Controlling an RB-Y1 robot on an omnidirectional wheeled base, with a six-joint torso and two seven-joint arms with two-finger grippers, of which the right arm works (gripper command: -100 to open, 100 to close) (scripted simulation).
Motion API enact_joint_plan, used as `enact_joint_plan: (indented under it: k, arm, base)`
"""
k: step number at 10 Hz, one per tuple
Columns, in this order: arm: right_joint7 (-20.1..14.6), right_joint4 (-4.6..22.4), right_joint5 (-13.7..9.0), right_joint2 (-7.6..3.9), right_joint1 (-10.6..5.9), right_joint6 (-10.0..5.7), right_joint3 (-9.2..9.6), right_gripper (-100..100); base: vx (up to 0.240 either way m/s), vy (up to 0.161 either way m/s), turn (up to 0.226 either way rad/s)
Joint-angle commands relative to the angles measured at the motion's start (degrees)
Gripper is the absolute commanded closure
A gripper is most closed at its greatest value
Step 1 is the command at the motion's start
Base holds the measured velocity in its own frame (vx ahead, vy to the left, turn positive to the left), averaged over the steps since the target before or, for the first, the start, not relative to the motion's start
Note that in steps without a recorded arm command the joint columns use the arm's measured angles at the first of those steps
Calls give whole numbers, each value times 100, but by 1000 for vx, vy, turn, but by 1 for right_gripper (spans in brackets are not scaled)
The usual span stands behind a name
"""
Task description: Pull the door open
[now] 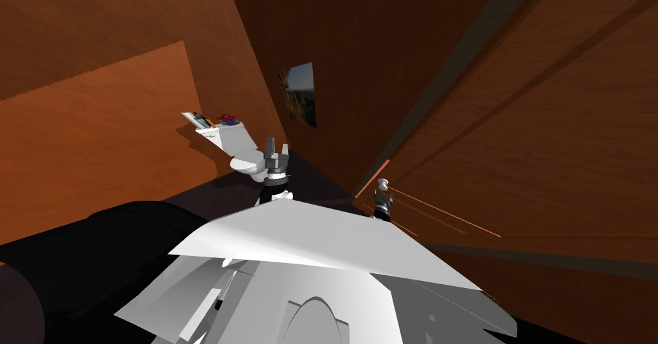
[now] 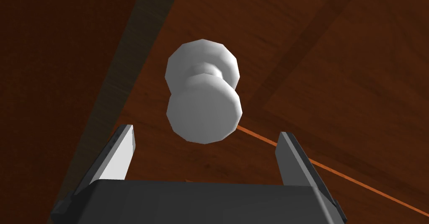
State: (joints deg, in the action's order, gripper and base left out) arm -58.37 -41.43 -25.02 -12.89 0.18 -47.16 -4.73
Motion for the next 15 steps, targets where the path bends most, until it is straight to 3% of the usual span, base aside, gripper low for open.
enact_joint_plan:
  k: [1, 2, 12, 15]
  arm:
    - [-286, -42, -64, 15, 17, 23, 2, -100]
    - [-314, -42, -64, 15, 17, 23, 2, -100]
    - [-1884, -231, -406, 96, 91, 130, 17, -100]
    - [-2203, -273, -481, 114, 107, 154, 20, -100]
  base:
    - [-53, 6, 33]
    - [-38, 1, 24]
    - [-49, 4, 41]
    - [-46, 7, 28]
